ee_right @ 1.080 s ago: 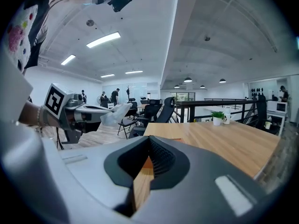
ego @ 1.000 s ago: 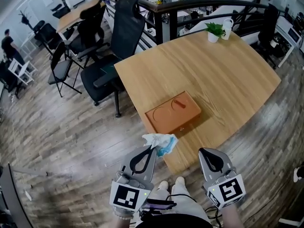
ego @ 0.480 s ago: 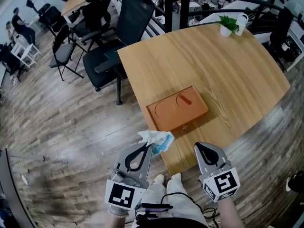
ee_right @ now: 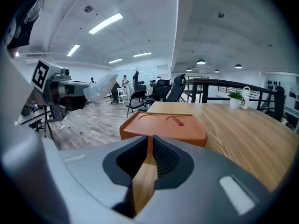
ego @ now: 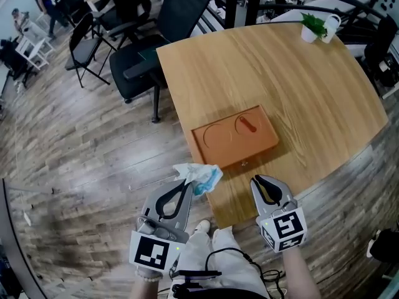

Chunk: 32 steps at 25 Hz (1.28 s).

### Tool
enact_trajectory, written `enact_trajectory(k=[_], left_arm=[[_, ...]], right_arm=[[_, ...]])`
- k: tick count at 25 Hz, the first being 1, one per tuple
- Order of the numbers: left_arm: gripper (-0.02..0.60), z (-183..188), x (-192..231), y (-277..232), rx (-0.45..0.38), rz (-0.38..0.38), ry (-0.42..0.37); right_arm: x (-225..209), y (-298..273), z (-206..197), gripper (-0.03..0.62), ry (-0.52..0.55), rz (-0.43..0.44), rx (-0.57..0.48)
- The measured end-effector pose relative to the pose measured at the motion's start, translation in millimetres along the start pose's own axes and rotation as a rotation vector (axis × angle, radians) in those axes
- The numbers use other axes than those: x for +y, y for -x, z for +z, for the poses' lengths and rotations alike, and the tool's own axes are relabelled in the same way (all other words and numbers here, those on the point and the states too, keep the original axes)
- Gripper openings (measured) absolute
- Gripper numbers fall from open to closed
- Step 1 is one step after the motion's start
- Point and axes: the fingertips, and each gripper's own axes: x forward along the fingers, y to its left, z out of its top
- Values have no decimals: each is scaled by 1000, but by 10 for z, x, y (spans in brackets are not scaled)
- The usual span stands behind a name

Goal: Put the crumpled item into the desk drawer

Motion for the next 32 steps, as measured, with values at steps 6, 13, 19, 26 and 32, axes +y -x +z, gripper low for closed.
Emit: enact_trajectory(k=[6,13,19,26,32], left_arm=[[6,-132,40,-57,5,34,34],[6,-247,42,-43,24,58,37],[6,-306,165,-47,38,76,60],[6,-359,186,-35,45,93,66],[6,-383,196,-38,50,93,78]], right_arm=[[-69,-254,-152,78,16,10,54],[-120,-509,-320,100,46,10,112],[-208,-745,-397,110,14,-15,168],[-266,-882,-531,110,44,-20,221],[-278,-923,-541,69,48,-33,229]])
